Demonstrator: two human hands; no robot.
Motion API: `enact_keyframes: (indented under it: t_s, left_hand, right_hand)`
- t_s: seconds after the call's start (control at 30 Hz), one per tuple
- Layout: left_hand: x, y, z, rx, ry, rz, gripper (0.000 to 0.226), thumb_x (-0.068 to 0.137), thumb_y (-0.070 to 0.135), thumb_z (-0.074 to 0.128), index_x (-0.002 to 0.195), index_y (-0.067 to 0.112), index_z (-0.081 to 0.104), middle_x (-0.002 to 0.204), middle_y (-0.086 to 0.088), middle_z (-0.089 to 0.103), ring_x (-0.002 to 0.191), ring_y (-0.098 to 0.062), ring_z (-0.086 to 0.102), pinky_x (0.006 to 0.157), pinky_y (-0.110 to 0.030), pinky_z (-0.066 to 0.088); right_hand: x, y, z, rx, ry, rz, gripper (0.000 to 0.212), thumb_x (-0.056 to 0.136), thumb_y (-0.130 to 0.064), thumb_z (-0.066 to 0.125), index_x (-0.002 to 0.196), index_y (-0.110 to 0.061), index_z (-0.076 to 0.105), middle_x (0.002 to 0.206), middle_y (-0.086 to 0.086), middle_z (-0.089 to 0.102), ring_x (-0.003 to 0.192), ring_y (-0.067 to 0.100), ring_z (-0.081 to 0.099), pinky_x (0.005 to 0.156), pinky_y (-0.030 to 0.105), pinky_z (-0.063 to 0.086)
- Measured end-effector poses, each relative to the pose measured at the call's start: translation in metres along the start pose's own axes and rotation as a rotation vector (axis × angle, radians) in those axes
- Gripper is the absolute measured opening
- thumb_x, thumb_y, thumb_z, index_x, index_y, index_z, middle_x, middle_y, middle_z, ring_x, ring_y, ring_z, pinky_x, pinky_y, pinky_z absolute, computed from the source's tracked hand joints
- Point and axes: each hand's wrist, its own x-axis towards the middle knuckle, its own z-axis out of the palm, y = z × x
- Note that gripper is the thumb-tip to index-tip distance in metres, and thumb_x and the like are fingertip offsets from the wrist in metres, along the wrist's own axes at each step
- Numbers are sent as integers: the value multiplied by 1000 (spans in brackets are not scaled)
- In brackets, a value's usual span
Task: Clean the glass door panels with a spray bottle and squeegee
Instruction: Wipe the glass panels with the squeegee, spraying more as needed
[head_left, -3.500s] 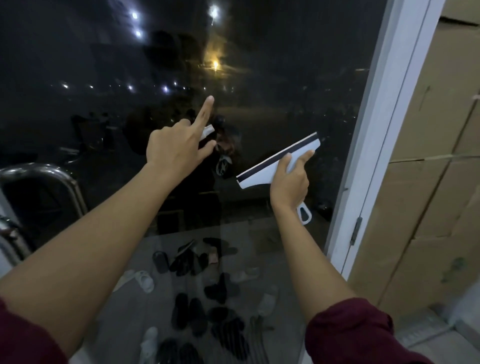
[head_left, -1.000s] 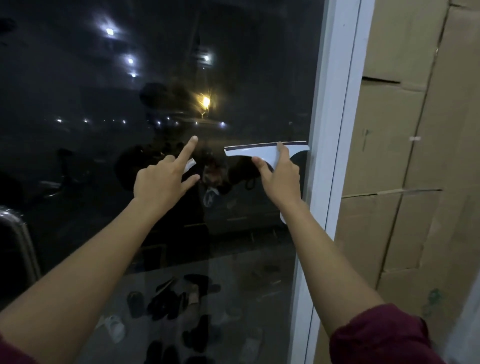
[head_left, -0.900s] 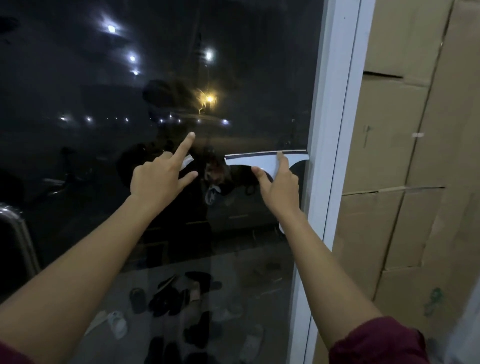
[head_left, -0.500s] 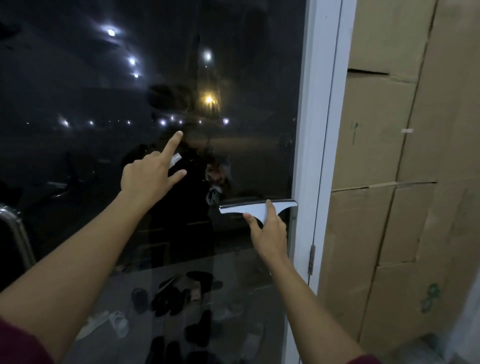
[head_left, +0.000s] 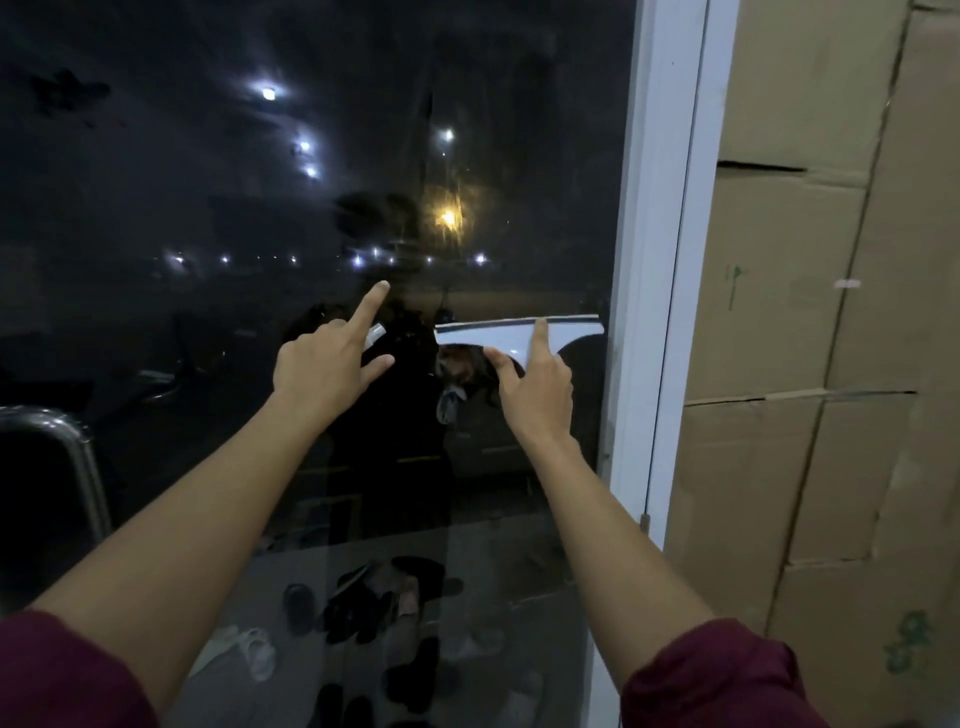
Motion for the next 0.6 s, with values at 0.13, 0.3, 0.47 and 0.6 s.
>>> enact_keyframes:
  t_s: [0.13, 0.3, 0.47, 0.6]
  left_hand:
    - [1, -1, 2, -18, -4, 6, 88, 93, 57, 55, 156, 40, -5, 93, -7, 64, 66, -24, 63, 51, -34, 49]
    - [1, 2, 0, -8, -3, -1, 88, 94, 56, 55, 156, 39, -5, 91, -6, 65, 65, -23, 62, 50, -32, 43]
    - [3, 3, -4, 13, -59, 7, 86, 97, 52, 52, 157, 37, -7, 98, -7, 63, 71, -23, 63, 53, -33, 48]
    - [9, -6, -15, -82, -161, 54, 88, 96, 42, 58, 155, 41, -7, 89, -4, 65, 68, -19, 61, 60, -37, 56]
  right_hand:
    - [-54, 30, 18, 4, -27, 83, 81, 93, -55, 52, 155, -16, 18, 115, 16, 57, 103, 30, 54, 74, 31, 37]
    - [-116, 62, 32, -71, -169, 225, 83, 92, -61, 47, 155, -20, 13, 115, 13, 56, 107, 28, 54, 78, 31, 40]
    - [-110, 47, 24, 46, -137, 269, 84, 91, -63, 47, 155, -20, 15, 125, 13, 53, 117, 27, 50, 89, 36, 43]
    - [-58, -2, 13, 230, -14, 117, 83, 92, -59, 51, 155, -19, 14, 130, 12, 51, 118, 24, 48, 89, 26, 41]
